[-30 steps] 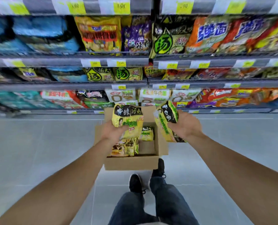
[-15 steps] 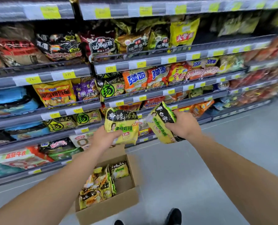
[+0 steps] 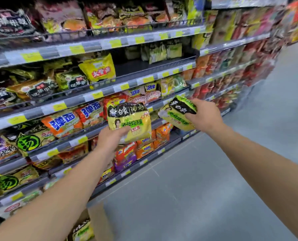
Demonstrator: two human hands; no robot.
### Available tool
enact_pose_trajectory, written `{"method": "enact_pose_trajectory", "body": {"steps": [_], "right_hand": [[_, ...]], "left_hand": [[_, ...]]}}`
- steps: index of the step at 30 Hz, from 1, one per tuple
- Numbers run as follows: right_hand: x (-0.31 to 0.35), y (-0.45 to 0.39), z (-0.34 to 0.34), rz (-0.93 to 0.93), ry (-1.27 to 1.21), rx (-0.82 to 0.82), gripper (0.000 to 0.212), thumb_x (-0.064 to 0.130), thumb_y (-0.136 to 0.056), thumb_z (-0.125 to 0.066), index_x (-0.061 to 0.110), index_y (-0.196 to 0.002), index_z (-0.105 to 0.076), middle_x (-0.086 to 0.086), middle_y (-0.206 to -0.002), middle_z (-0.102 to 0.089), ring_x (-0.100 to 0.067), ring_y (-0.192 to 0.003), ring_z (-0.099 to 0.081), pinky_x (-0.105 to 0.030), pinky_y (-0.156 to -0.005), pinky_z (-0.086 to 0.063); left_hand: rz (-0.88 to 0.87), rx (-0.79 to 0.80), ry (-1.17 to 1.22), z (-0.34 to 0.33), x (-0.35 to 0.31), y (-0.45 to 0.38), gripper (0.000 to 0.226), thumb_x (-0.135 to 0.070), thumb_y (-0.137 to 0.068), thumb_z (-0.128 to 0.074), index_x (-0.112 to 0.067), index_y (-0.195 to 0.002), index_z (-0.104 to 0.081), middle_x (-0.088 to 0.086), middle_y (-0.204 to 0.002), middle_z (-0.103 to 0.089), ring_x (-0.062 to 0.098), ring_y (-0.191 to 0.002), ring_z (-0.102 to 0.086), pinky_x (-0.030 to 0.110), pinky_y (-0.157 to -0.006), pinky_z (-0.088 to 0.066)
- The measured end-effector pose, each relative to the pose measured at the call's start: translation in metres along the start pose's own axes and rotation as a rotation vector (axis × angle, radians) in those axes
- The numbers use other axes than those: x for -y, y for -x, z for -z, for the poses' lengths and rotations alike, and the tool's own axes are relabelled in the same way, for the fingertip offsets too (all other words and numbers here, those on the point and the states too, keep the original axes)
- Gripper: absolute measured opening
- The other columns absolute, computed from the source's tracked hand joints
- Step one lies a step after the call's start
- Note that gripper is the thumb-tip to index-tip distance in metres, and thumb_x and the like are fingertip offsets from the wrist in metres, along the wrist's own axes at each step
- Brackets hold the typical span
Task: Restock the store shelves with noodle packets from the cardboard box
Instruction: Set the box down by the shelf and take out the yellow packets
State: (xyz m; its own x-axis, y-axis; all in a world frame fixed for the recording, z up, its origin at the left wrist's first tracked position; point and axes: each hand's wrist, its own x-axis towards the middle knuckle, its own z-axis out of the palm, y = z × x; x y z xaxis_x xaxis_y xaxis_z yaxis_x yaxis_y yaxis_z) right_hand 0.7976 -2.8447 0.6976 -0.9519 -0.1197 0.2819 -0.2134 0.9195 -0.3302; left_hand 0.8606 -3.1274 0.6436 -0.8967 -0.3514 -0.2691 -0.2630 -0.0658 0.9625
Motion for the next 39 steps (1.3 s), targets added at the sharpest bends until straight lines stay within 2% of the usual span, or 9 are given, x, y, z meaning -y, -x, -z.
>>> {"method": "enact_pose_trajectory", "body": {"steps": [3,7,10,13,15,19,22,27,39], "right_hand": [[-0.051,-0.022,0.021,-0.024,-0.010,-0.091,0.033,0.027,-0.087,-0.067,0.015,-0.118,-0.062,-0.008,-0.097,-0.069,-0.030,-0.088,-0.061,-0.035,-0.066,-0.050],[-0.103,-0.055,0.030,-0.029,0.001,-0.163,0.029,0.023,-0.087,-0.068,0.018,-0.115,-0.063,-0.005,-0.098,-0.067,-0.029,-0.093,-0.060,-0.035,-0.067,-0.047],[-0.133,-0.082,0.020,-0.036,-0.002,-0.161,0.034,0.021,-0.086,-0.069,0.018,-0.120,-0.062,-0.005,-0.105,-0.068,-0.029,-0.099,-0.059,-0.038,-0.075,-0.050],[-0.159,-0.117,0.003,-0.037,0.016,-0.112,0.037,0.023,-0.087,-0.068,0.020,-0.123,-0.060,-0.005,-0.108,-0.067,-0.030,-0.103,-0.057,-0.040,-0.080,-0.051],[-0.176,-0.150,-0.008,-0.019,0.026,-0.080,0.040,0.023,-0.088,-0.068,0.020,-0.126,-0.059,-0.006,-0.109,-0.068,-0.030,-0.104,-0.057,-0.040,-0.080,-0.052],[-0.195,-0.209,-0.026,0.023,0.000,-0.045,0.045,0.020,-0.089,-0.067,0.018,-0.133,-0.055,-0.007,-0.121,-0.064,-0.031,-0.117,-0.053,-0.046,-0.087,-0.053],[-0.206,-0.258,-0.038,0.068,0.005,-0.027,0.047,0.019,-0.091,-0.065,0.017,-0.136,-0.053,-0.007,-0.125,-0.063,-0.029,-0.121,-0.049,-0.045,-0.088,-0.052],[-0.225,-0.346,-0.054,0.135,-0.019,-0.101,0.045,0.020,-0.091,-0.064,0.017,-0.135,-0.055,-0.006,-0.123,-0.064,-0.030,-0.116,-0.050,-0.045,-0.085,-0.052],[-0.265,-0.528,-0.085,0.471,-0.031,-0.409,0.045,0.001,-0.072,-0.065,0.013,-0.114,-0.066,-0.006,-0.108,-0.069,-0.034,-0.100,-0.059,-0.041,-0.088,-0.043]], "left_hand": [[-0.052,0.027,0.032,-0.062,-0.019,-0.006,0.026,-0.022,-0.081,-0.078,-0.014,-0.099,-0.061,-0.013,-0.084,-0.058,0.013,-0.083,-0.058,0.042,-0.096,-0.047],[-0.128,0.033,0.015,-0.128,-0.043,-0.018,0.062,-0.017,-0.088,-0.070,-0.003,-0.140,-0.040,-0.014,-0.085,-0.040,0.015,-0.100,-0.044,0.029,-0.086,-0.031],[-0.076,0.054,0.001,-0.167,-0.039,-0.055,0.051,-0.019,-0.087,-0.072,-0.004,-0.131,-0.049,-0.015,-0.079,-0.042,0.014,-0.097,-0.045,0.030,-0.086,-0.030],[-0.076,0.044,-0.032,-0.200,-0.040,-0.096,0.019,-0.019,-0.085,-0.074,-0.020,-0.089,-0.055,-0.016,-0.080,-0.048,0.015,-0.088,-0.049,0.030,-0.087,-0.033],[-0.086,0.061,-0.042,-0.226,-0.044,-0.128,0.028,-0.021,-0.084,-0.075,-0.028,-0.077,-0.049,-0.015,-0.082,-0.053,0.012,-0.081,-0.053,0.033,-0.089,-0.038],[-0.078,0.015,-0.083,-0.255,-0.051,-0.190,0.025,-0.029,-0.076,-0.081,-0.025,-0.089,-0.059,-0.005,-0.093,-0.065,0.018,-0.090,-0.062,0.044,-0.095,-0.049],[-0.083,-0.012,-0.155,-0.271,-0.065,-0.240,0.057,-0.043,-0.066,-0.083,-0.020,-0.114,-0.063,-0.001,-0.112,-0.067,0.024,-0.104,-0.063,0.045,-0.097,-0.048],[-0.128,-0.065,-0.161,-0.301,-0.104,-0.307,0.023,-0.028,-0.077,-0.080,-0.024,-0.090,-0.062,-0.006,-0.093,-0.068,0.017,-0.091,-0.064,0.033,-0.086,-0.047],[-0.482,-0.222,-0.302,-0.356,-0.162,-0.383,0.031,-0.010,-0.074,-0.080,-0.020,-0.099,-0.066,-0.010,-0.087,-0.068,-0.011,-0.069,-0.058,0.007,-0.062,-0.044]]}}
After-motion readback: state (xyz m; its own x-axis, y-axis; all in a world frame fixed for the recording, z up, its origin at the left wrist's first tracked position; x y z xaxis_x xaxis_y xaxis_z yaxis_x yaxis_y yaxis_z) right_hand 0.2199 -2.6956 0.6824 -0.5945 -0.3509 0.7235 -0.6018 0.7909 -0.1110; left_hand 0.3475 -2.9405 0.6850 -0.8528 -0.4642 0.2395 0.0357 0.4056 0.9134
